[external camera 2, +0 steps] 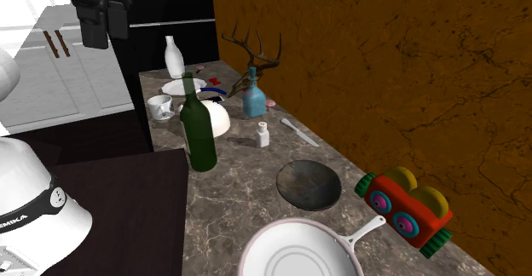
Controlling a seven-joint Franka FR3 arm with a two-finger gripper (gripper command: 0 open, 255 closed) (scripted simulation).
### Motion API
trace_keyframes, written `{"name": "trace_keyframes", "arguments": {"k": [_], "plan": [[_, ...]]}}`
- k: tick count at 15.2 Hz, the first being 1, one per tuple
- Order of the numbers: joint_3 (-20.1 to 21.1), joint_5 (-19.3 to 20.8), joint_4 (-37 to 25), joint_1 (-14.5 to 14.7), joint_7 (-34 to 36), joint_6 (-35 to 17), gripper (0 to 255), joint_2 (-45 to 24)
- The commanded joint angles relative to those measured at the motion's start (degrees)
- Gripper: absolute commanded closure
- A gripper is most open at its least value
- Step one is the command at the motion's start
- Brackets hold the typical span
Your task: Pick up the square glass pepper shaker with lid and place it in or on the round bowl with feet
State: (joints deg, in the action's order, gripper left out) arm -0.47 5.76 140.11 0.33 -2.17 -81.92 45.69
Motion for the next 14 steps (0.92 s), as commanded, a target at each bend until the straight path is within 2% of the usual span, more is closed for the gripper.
{"name": "trace_keyframes", "arguments": {"k": [1,8,14], "plan": [[0.0,0.0,0.0,0.0,0.0,0.0,0,0.0],[4.5,-4.5,3.2,2.3,5.9,-11.9,0,-8.8],[8.3,-7.1,2.8,4.1,10.5,-22.0,0,-19.2]]}}
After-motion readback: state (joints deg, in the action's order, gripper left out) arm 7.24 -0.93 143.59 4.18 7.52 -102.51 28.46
